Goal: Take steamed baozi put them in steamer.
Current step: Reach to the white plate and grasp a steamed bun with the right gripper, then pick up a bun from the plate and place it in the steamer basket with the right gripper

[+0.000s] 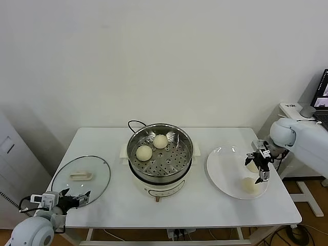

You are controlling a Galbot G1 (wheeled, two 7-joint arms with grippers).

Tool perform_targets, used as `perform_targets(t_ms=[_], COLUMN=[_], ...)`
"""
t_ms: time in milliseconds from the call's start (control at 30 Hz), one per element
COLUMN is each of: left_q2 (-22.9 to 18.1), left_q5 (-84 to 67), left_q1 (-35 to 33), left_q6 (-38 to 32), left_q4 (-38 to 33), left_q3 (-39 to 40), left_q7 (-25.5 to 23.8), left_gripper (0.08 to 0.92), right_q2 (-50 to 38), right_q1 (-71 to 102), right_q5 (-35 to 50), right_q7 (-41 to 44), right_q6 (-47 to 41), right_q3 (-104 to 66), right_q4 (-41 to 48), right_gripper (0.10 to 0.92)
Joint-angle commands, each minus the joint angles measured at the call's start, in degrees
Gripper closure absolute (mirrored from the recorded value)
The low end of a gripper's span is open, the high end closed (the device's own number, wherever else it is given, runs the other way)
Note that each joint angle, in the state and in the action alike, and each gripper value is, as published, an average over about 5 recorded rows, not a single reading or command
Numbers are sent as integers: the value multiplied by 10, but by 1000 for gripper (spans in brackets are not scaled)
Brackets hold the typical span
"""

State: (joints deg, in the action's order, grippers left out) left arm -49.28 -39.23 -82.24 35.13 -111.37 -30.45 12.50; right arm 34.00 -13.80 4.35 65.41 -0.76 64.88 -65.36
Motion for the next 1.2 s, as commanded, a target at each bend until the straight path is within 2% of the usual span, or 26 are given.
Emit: perform_targets(t_ms=[33,400,900,1000,1200], left_q2=[-1,-2,-2,-2,-1], left_q5=[1,4,5,5,5], left_q1=[-1,-2,-2,-3,-1], left_q6=[0,2,2,3,4], left_q4=[0,0,1,0,-1], left_q3=[1,3,2,2,4], left_q7=[0,0,0,1,1], left_gripper=[177,177,177,177,177], right_q2=[2,23,22,13,3], right_q1=[77,109,122,100,-24], right_q5=[-38,-63,-58,-45,10], right_q7=[-13,-15,2,5,17], right_q6=[6,3,-5,-7,-6], right_q3=[-59,-95,-117,-103,-36], right_q4=[19,46,43,33,4], right_gripper=[203,220,570,604,609])
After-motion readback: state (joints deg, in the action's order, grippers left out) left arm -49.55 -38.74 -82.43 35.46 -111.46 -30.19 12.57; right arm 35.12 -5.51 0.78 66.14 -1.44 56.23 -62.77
